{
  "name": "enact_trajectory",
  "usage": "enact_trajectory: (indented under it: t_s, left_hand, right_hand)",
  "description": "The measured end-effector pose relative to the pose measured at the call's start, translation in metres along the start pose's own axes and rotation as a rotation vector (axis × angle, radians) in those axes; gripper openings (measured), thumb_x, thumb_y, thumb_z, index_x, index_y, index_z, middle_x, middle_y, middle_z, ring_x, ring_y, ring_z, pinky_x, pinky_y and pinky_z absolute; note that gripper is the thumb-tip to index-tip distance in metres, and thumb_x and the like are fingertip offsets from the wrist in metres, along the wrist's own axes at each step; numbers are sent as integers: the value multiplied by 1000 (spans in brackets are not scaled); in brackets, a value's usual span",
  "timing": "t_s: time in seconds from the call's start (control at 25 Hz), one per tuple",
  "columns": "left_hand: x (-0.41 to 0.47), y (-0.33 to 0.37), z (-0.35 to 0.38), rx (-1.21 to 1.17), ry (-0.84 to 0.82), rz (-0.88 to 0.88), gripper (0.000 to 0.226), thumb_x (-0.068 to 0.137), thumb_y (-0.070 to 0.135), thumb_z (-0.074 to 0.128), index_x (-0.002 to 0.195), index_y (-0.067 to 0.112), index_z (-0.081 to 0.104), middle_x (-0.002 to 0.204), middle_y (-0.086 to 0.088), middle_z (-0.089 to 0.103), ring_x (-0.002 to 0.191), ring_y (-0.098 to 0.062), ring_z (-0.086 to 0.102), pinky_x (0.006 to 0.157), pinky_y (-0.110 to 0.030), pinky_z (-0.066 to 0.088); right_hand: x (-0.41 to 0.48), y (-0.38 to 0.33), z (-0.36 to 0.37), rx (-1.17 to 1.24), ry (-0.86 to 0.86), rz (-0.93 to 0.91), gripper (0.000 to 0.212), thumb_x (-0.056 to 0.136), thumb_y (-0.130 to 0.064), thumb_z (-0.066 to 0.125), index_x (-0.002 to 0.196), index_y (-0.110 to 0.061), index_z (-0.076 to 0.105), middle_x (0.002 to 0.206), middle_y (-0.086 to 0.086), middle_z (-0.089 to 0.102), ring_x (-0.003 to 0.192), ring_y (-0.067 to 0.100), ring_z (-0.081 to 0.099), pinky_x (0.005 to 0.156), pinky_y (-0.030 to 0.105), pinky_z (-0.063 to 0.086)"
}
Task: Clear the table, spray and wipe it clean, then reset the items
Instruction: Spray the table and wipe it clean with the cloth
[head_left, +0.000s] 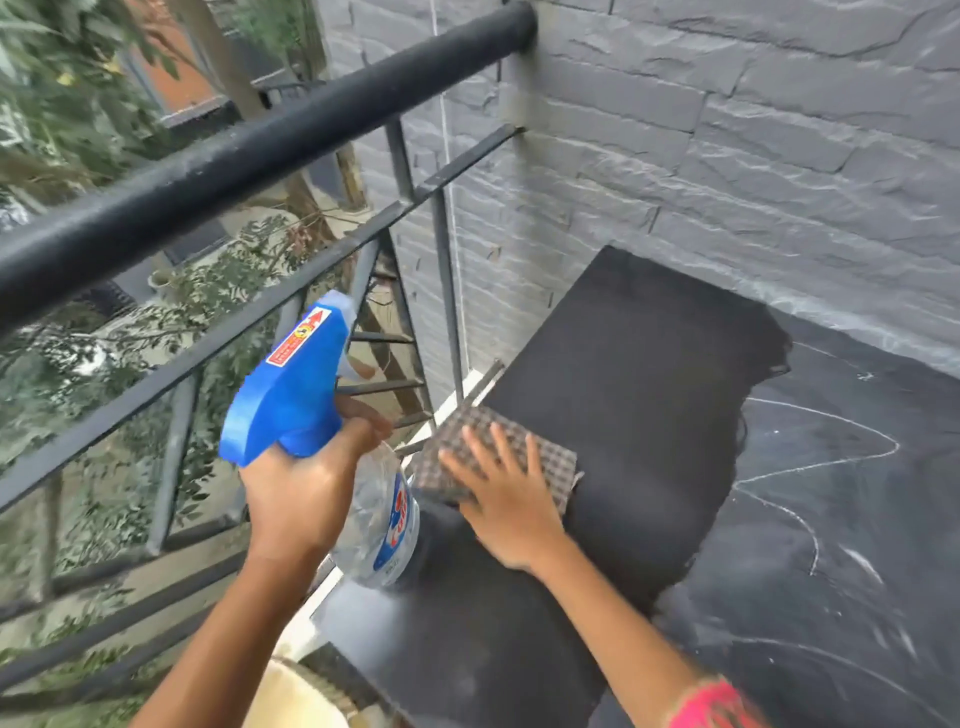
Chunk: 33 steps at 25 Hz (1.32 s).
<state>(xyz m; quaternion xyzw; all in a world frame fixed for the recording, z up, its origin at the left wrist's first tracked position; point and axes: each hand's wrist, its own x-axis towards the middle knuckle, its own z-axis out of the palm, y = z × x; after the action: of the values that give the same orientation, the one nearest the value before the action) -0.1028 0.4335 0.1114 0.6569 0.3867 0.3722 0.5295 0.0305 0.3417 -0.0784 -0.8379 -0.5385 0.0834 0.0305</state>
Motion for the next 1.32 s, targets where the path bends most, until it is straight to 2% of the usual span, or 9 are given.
enact_trajectory:
  t_s: [0.2, 0.32, 0.44, 0.6, 0.72, 0.92, 1.04, 1.16, 1.32]
  left_hand:
    - [-35, -13, -62, -17, 95, -63, 21, 55, 16, 57, 65, 31, 68, 70, 9, 70, 77, -28, 61, 79, -41, 49]
    - [-53, -25, -85, 7, 211, -166, 15, 55, 16, 60, 70, 13, 62, 72, -8, 65, 67, -17, 59, 74, -44, 50]
    - [-70, -29, -101, 16, 237, -195, 13, 56, 13, 63, 66, 20, 60, 60, 5, 63, 53, -7, 54, 64, -33, 47]
    - [-81, -29, -112, -10, 163, -109, 46, 68, -7, 62, 76, 38, 68, 76, 24, 70, 55, 1, 54, 57, -19, 49]
    - [-86, -29, -115, -9, 112, -70, 48, 69, -14, 58, 83, 31, 67, 86, 24, 71, 60, -2, 53, 56, -13, 46]
    - [-95, -26, -107, -34, 58, -140, 37, 66, -12, 58, 81, 21, 67, 72, 14, 68, 59, -6, 53, 60, -19, 46]
    - [-99, -26, -101, -55, 45, -188, 32, 55, 5, 57, 84, -9, 60, 74, -12, 57, 66, -19, 48, 65, -32, 41]
    - [-106, -21, -96, -56, -14, -176, 37, 52, 7, 56, 85, -10, 60, 73, -14, 55, 66, -20, 49, 67, -33, 42]
    - [-117, -22, -92, -59, -72, -170, 29, 54, 4, 58, 80, -9, 59, 70, -13, 56, 64, -18, 50, 65, -30, 42]
  right_hand:
    - [-118, -10, 10, -100, 29, -271, 66, 79, -45, 36, 144, -42, 22, 153, -6, 25, 142, 25, 23, 110, 52, 7]
    - [-93, 35, -3, -71, 30, 104, 64, 90, -38, 39, 145, -44, 6, 157, -4, 3, 145, 27, 9, 114, 53, -1]
    - [-39, 14, -10, 97, -26, 436, 55, 96, -48, 27, 146, -44, 5, 159, 1, -8, 144, 31, -11, 108, 64, -8]
    - [-29, -83, 7, 9, -56, 94, 56, 92, -55, 12, 146, -43, 2, 156, 3, -17, 142, 37, -15, 105, 69, -12]
    - [-73, -132, 19, -62, -78, -203, 55, 93, -55, 18, 144, -44, 3, 157, 1, -13, 142, 38, -15, 102, 67, -19]
    - [-160, -69, 26, -76, 13, -423, 68, 82, -45, 36, 145, -46, 10, 158, -3, 9, 144, 31, 3, 107, 65, 0]
    - [-139, 6, 10, -113, 34, -89, 69, 88, -38, 47, 145, -44, 8, 158, -2, 10, 145, 31, 6, 111, 63, 3]
    - [-94, 46, -10, 6, -21, 375, 54, 98, -44, 28, 146, -45, 2, 159, -4, -6, 145, 26, -8, 112, 62, -2]
    - [-97, 6, -3, -4, -20, 356, 54, 98, -46, 21, 147, -41, -1, 158, 0, -12, 144, 32, -11, 110, 65, -5]
